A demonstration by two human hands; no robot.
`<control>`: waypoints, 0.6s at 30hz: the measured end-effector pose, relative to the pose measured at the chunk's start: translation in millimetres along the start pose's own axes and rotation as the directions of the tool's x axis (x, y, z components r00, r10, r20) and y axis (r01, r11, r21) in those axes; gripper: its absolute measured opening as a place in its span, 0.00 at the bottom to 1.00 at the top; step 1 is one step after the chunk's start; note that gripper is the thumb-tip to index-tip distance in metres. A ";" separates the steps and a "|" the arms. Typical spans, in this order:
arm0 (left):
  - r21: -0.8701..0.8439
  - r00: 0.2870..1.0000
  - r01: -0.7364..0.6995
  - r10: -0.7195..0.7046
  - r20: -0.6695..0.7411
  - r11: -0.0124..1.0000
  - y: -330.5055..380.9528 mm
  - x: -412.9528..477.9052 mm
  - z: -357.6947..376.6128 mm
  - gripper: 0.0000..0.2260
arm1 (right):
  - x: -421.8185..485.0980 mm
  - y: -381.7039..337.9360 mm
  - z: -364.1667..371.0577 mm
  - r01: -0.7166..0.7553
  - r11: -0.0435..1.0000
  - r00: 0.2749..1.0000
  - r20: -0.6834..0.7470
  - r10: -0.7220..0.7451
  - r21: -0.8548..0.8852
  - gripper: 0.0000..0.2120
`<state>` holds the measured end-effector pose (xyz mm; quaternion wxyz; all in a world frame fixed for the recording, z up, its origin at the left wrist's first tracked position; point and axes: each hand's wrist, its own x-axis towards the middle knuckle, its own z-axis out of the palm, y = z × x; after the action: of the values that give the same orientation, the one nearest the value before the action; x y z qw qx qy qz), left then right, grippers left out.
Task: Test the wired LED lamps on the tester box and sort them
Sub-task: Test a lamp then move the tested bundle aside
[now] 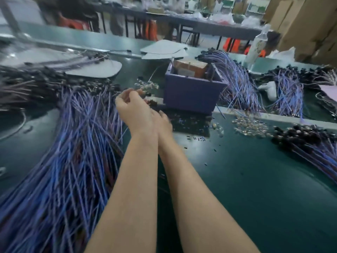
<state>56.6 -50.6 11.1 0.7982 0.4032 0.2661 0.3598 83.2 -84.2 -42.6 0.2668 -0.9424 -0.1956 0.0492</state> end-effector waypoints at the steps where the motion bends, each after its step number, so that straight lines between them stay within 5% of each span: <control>1: -0.010 1.000 0.000 0.000 -0.004 1.000 0.7 2.8 -2.3 0.05 | 1.2 -1.7 2.1 -0.039 0.999 0.999 0.007 0.038 0.015 0.21; 6: 0.072 0.994 -0.063 0.057 0.092 0.995 0.1 -7.6 2.8 0.03 | -2.5 0.7 -3.8 -0.010 1.000 0.995 -0.102 0.007 -0.030 0.15; 10: 0.129 0.939 -0.066 0.018 0.343 0.989 -2.4 -21.3 13.8 0.10 | -17.2 26.4 -34.3 0.070 0.967 0.984 -0.177 -0.027 0.243 0.05; 14: 0.378 0.758 0.065 -0.292 0.583 0.924 -12.3 -36.4 26.8 0.16 | -41.1 66.8 -79.0 0.067 0.872 0.874 -0.450 0.182 0.485 0.05; 18: 0.732 0.607 -0.022 -0.573 0.551 0.681 -35.0 -60.6 36.9 0.22 | -67.7 102.7 -103.6 0.014 0.723 0.789 -0.452 0.416 0.691 0.09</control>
<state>59.3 -129.6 9.7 0.6778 0.7229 0.0886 -0.1011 76.6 -241.3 -8.7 0.6214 -0.7695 0.0351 -0.1432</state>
